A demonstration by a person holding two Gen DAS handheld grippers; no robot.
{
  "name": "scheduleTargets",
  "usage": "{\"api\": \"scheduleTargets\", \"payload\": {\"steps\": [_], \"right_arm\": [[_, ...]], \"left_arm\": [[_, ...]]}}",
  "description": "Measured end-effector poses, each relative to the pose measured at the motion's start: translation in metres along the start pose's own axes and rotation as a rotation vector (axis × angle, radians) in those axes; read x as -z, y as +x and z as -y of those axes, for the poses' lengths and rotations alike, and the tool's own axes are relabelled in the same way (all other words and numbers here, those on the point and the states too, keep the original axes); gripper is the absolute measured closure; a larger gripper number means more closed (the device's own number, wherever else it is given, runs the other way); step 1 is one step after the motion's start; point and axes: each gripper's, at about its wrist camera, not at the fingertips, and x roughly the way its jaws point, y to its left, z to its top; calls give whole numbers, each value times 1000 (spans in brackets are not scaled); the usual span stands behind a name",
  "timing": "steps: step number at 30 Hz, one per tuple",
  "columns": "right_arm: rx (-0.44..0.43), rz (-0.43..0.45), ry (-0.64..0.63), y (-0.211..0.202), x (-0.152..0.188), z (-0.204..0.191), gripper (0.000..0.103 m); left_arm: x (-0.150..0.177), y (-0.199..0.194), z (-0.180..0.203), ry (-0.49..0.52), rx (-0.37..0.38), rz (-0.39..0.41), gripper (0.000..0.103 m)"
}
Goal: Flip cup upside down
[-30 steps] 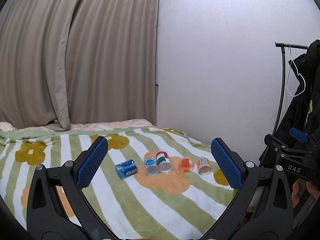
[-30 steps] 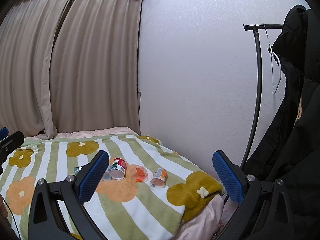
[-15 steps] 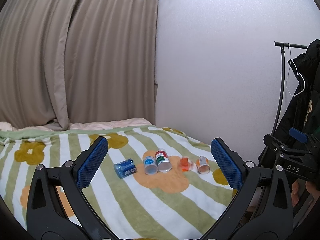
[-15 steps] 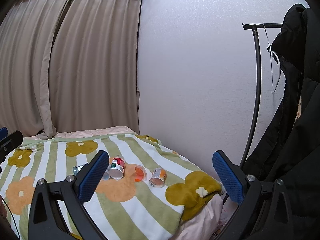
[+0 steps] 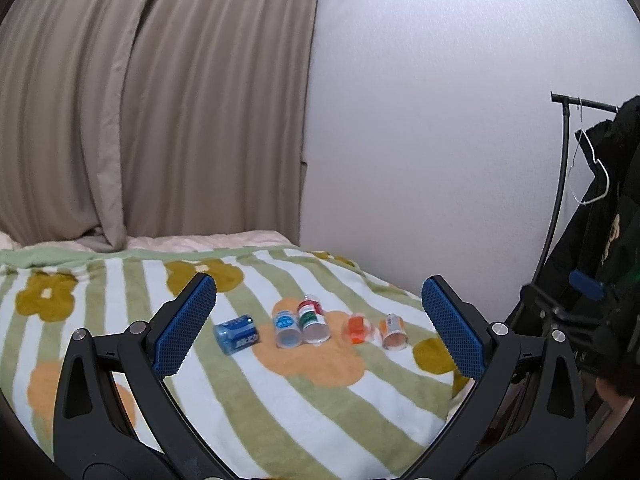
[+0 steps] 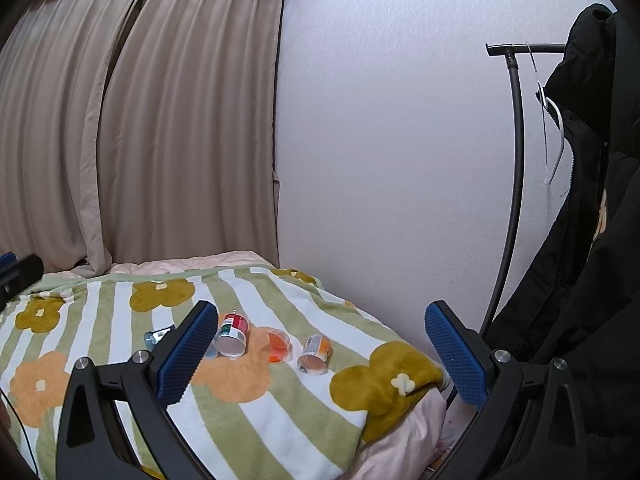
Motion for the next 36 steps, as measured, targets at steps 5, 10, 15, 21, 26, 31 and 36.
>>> {"api": "scheduleTargets", "payload": {"steps": [5, 10, 15, 21, 26, 31, 36], "right_arm": [[10, -35, -42, 29, 4, 6, 0], [-25, -118, -49, 70, 14, 11, 0], [-62, -195, -77, 115, 32, 13, 0], [-133, -286, -50, 160, 69, 14, 0], [-174, -335, -49, 182, 93, 7, 0], [-208, -352, -62, 193, 111, 1, 0], [-236, -356, -60, 196, 122, -1, 0]], "left_arm": [[-20, 66, -4, -7, 71, -113, 0], [-23, 191, 3, -9, 165, -377, 1], [-3, 309, 29, 19, 207, -620, 1], [50, 417, 77, 163, 173, -883, 1], [103, 477, 88, 193, 110, -1092, 1], [134, 504, 95, 226, 73, -1166, 6], [154, 517, 101, 232, 77, -1221, 20]]}}
